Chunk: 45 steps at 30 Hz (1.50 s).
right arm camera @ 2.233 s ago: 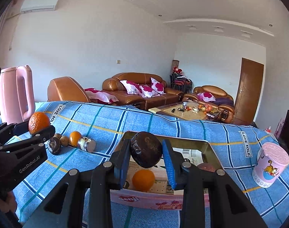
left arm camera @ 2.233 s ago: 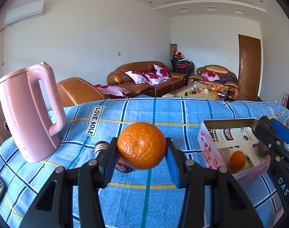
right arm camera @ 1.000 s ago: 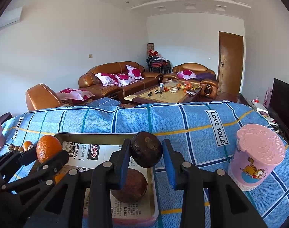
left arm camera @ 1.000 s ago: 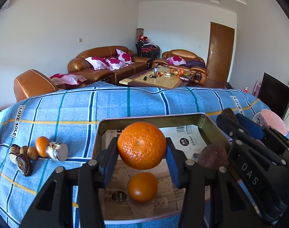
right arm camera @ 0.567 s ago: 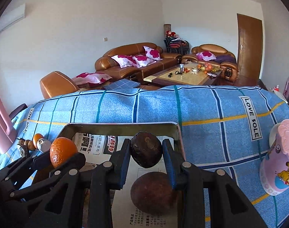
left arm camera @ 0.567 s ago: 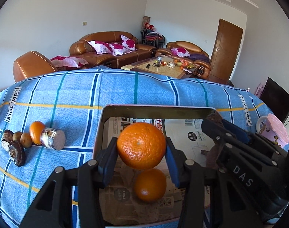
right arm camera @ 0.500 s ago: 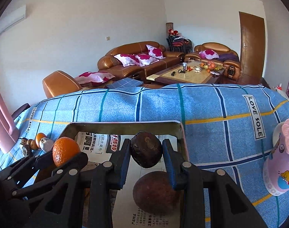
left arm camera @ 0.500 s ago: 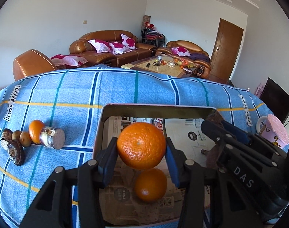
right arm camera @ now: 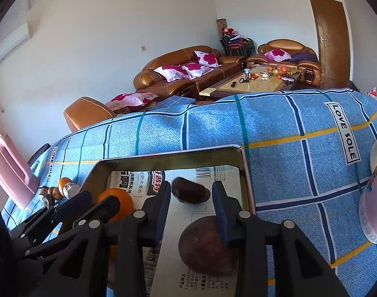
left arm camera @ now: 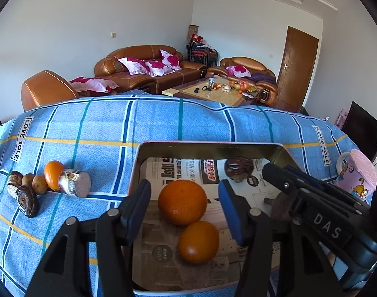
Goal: Organize fruits
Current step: 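Carry the orange and brown fruit into the tin box and open both tools, then withdraw both tools from the tin box back toward the fruit on the tablecloth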
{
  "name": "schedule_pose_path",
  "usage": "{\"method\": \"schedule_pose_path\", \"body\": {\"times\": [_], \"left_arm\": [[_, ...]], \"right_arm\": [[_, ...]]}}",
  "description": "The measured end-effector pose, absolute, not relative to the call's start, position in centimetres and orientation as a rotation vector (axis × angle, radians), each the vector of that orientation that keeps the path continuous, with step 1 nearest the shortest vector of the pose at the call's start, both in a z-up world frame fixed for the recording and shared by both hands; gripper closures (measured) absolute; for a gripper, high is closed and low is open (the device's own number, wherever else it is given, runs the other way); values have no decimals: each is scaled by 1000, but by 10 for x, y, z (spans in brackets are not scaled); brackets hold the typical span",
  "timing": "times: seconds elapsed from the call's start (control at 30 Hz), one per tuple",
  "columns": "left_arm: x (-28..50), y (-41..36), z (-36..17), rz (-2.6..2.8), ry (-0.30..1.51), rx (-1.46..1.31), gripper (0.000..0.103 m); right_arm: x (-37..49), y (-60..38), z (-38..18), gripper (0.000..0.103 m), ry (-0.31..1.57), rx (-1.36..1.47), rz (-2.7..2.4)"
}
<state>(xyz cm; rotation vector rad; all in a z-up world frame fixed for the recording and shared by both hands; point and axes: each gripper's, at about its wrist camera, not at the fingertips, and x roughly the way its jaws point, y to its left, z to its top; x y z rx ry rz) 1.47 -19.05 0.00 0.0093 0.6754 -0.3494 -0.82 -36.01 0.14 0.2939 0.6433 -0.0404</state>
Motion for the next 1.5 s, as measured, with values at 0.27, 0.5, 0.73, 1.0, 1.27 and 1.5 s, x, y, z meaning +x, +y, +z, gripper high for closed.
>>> {"method": "schedule_pose_path", "body": {"times": [0.27,0.5,0.73,1.0,1.27,1.5], "left_arm": [[-2,-183,12,-343,562,12,0],[-11,-172,29,-266,441,42,0],[-5,-152,31,-118,355,54,0],[-8,-141,27,-117,369,40,0],[-18,-144,26,-139,379,64,0],[-28,-139,26,-143,372,52,0]], "right_arm": [[-29,-373,13,44,529,349,-93],[-50,-379,26,19,403,337,-192],[-80,-370,44,19,205,239,-314],[-79,-361,44,14,210,172,-375],[-87,-357,41,14,223,191,-411],[-96,-351,42,14,228,200,-427]]}}
